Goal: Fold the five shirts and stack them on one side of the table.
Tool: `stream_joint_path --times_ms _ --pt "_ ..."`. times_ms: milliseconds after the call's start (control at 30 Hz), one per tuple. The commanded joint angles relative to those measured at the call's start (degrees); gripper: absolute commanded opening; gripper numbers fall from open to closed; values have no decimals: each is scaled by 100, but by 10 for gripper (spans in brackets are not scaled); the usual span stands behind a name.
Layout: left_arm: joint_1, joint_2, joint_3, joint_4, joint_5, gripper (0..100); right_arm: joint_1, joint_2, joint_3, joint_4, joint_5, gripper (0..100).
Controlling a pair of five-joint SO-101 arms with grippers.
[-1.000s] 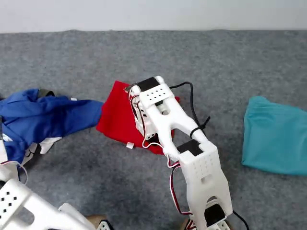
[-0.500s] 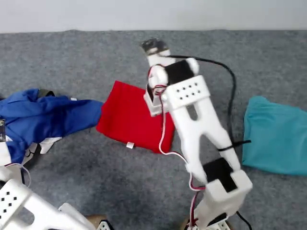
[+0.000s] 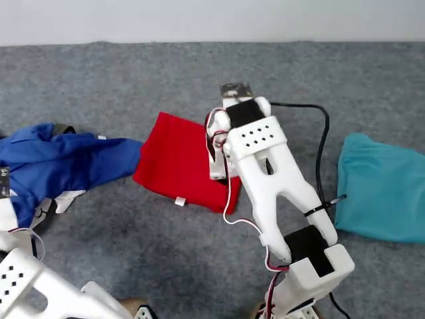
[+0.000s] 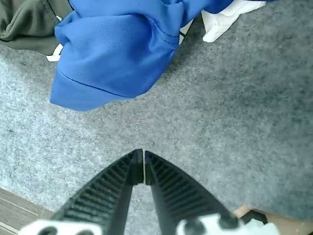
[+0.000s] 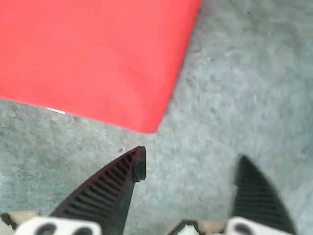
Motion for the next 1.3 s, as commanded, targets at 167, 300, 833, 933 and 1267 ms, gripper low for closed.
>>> stream_joint_path --times_ms 167,300,833,933,1267 --pt "9 -114 -84 44 35 14 -338 760 26 -1218 -360 341" --pt "9 -114 -84 44 35 14 -541 1262 26 -1490 -369 340" --pt "9 -114 -75 44 35 14 -840 2791 26 -1745 -651 334" --pt "9 -114 -84 44 35 14 -796 2826 26 -1719 -642 232" --pt "9 -114 -84 44 35 14 -268 2774 26 -1341 -615 9"
